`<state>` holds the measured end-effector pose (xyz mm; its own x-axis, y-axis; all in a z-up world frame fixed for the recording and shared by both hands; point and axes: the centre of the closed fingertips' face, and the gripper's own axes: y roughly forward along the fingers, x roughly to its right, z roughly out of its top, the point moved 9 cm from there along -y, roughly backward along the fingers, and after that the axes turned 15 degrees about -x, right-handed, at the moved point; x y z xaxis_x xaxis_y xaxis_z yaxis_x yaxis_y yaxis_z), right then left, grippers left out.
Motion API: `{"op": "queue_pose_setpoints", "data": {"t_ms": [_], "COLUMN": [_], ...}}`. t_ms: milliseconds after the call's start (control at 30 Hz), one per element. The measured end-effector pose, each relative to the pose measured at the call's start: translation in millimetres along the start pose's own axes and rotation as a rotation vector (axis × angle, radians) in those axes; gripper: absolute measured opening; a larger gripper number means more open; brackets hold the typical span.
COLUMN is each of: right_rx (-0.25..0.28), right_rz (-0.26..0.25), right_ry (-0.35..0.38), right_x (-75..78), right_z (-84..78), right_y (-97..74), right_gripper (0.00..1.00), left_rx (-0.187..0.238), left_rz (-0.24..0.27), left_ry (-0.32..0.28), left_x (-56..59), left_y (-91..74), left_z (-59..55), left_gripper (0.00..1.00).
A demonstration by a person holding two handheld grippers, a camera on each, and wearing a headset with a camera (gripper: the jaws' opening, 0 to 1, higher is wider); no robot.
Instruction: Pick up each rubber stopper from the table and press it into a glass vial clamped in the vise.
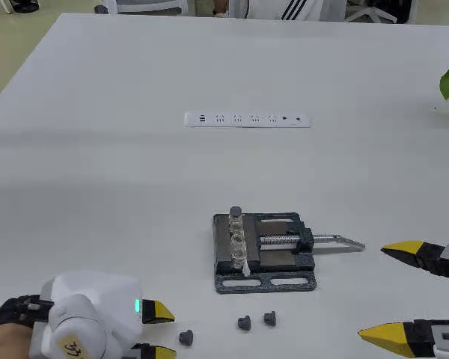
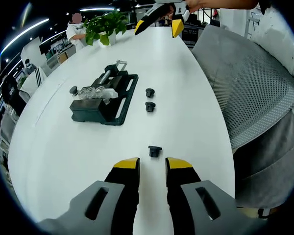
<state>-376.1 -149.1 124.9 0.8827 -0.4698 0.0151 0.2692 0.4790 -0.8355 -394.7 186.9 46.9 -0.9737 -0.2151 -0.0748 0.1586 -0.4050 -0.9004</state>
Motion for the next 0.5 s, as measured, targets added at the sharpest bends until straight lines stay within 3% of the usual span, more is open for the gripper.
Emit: {"op": "queue_pose_setpoints", "data": {"t_ms": [500], "right_rx": [0.005], "right_rz": [-0.015], "right_ry": [0.023], "right_x": [2.3], "right_z": [-6.5], "right_y": [-4.2], "right_gripper": [0.66], "left_rx": [-0.016], "left_rz": [-0.018], "left_ry": [0.013], "left_x": [-1.9], "left_y": [6.6], "left_z": [4.5], "left_gripper": [0.1]}}
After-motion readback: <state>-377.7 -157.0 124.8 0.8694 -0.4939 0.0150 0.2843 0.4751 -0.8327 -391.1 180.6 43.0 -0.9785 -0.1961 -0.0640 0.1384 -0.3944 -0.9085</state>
